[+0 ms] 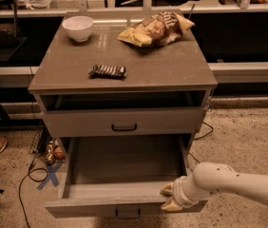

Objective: Open middle drawer

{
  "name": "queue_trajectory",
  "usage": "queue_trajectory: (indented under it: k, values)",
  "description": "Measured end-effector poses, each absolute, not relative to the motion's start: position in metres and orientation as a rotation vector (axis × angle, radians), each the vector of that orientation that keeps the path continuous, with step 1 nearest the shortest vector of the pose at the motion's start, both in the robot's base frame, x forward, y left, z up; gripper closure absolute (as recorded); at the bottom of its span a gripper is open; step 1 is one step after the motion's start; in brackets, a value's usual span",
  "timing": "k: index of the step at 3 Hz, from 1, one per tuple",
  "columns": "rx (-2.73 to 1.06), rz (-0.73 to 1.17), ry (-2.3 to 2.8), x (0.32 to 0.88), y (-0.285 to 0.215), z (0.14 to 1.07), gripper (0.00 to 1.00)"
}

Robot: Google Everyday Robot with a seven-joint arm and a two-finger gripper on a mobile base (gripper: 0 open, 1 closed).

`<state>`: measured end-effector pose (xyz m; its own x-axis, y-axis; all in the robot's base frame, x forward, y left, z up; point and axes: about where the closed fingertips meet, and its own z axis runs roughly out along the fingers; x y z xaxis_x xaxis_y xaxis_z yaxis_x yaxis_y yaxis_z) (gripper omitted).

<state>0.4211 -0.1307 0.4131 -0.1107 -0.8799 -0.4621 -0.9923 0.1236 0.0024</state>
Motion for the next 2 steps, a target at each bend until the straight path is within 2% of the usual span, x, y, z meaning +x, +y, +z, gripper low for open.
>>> queue_trajectory:
  k: [1,2]
  values:
    - [-1.819,0.448,2.060,0.4210,-0.1302,0.4131,0.86]
    - [-1.820,0.452,2.060,0.4201,-0.1294,0.4122,0.62]
